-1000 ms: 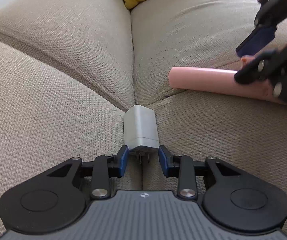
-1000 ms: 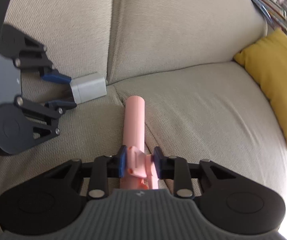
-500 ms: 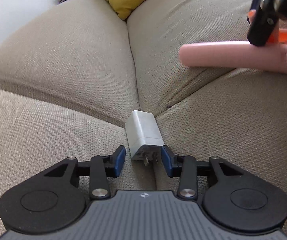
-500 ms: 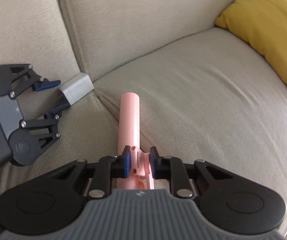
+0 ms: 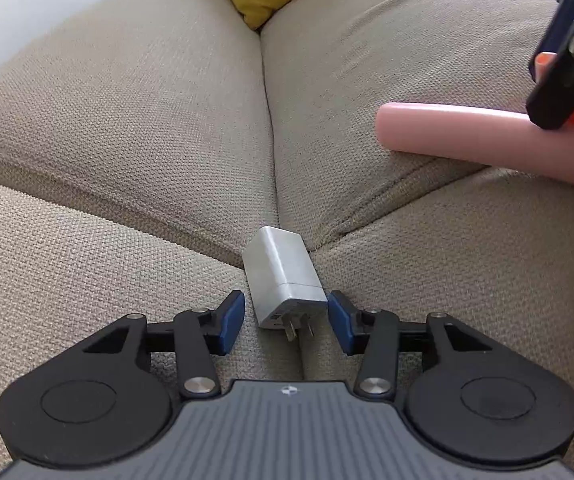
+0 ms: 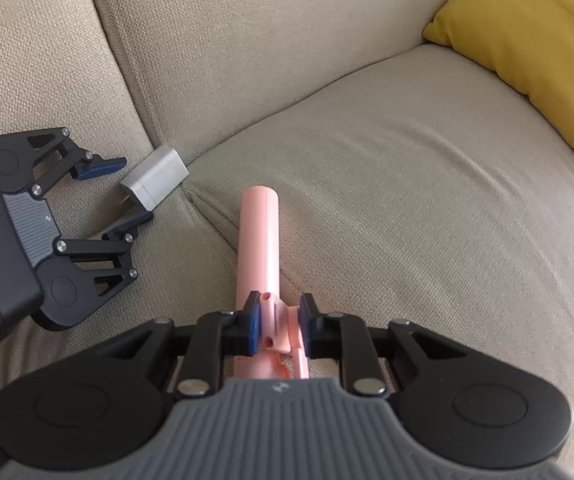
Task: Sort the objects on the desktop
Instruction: 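Grasp the pink selfie stick with the right gripper, then lift the selfie stick with the right gripper while the left gripper grasps the white charger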
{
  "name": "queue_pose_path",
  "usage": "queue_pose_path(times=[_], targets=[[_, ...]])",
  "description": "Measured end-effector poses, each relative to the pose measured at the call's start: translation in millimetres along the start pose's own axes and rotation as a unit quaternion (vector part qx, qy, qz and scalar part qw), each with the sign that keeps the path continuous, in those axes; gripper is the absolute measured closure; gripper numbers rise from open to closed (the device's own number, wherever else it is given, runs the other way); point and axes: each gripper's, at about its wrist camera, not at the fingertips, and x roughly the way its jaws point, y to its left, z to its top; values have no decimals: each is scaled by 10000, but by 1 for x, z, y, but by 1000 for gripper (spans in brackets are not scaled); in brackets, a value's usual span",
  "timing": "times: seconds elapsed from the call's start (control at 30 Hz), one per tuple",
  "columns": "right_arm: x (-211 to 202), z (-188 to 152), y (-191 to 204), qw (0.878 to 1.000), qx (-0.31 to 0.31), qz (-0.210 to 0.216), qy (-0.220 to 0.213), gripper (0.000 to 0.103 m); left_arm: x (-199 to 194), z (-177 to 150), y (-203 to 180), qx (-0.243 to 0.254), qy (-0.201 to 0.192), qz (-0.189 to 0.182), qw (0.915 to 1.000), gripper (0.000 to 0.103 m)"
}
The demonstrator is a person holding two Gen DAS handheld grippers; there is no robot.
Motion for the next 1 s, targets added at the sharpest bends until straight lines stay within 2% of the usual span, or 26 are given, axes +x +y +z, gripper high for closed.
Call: queue_pose_path(times=[0.27,0.47,0.73,1.0], targets=[[-9,-1,-1,10000,59,22,-27,82,4,10,-6,308,188,189,9992,49],[-11,-2,-4,9998,168,66,-18,82,-2,5,2,170,-4,107,9998,55],[-21,-6,-4,9995,305,-2,5,82,-45,-26,19,-95,-182,-569,9982,56],[-42,-29,4,9986,487,131,151,82,-120,-70,14,-131,-292,-1285,9912,55]])
